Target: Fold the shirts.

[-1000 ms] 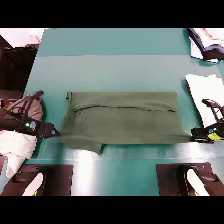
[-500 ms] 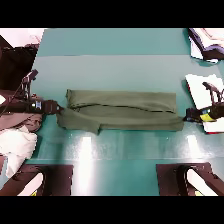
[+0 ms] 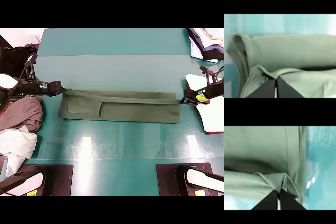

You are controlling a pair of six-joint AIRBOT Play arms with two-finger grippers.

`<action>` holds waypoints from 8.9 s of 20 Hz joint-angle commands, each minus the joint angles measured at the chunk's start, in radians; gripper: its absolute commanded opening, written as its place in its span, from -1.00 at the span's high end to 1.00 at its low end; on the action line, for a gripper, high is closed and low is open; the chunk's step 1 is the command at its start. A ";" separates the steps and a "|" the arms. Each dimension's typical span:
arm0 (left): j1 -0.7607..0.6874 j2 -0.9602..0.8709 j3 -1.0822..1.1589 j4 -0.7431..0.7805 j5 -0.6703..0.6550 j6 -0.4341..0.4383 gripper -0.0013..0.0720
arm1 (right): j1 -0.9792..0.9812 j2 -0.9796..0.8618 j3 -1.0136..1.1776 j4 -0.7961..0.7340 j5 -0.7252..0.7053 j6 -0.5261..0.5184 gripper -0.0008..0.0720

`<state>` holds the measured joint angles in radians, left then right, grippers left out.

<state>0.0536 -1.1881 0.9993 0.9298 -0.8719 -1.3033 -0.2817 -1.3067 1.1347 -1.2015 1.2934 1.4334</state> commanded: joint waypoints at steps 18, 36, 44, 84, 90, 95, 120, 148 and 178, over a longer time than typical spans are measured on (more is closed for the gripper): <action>-0.111 -0.094 0.109 -0.024 -0.222 0.002 0.89 | -0.254 -0.198 -0.117 0.295 0.033 -0.321 -0.70; -0.330 -0.256 0.239 -0.055 -0.178 -0.051 0.90 | -0.110 -0.096 -0.027 0.503 0.056 -0.388 0.93; -0.584 -0.701 0.686 -0.055 -0.161 -0.093 0.90 | 0.209 -0.040 0.362 0.502 0.114 -0.157 0.93; -0.031 -0.181 0.824 0.296 -0.613 -0.066 0.89 | 0.901 -0.589 0.802 0.437 -0.061 -0.300 -0.05; -0.031 -0.181 0.824 0.293 -0.612 -0.064 0.89 | 0.554 -0.433 0.459 0.414 -0.008 -0.191 -0.02; -0.033 -0.181 0.824 0.263 -0.609 -0.051 0.89 | 0.407 -0.415 0.281 0.486 -0.102 -0.185 -0.95; -0.033 -0.182 0.824 0.263 -0.663 -0.039 0.89 | 0.552 -0.382 0.342 0.606 -0.280 -0.288 0.93; -0.243 -0.183 0.652 0.263 -0.482 -0.085 0.89 | -0.412 0.028 0.421 0.491 -0.398 -0.251 0.93; -0.243 -0.183 0.652 0.259 -0.557 -0.057 0.89 | -0.566 0.455 -0.035 0.329 0.037 -0.010 -0.05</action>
<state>-0.1886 -1.3708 1.6516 1.1927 -1.4158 -1.3556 -0.9176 -0.8707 1.1004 -1.1065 1.2976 1.4178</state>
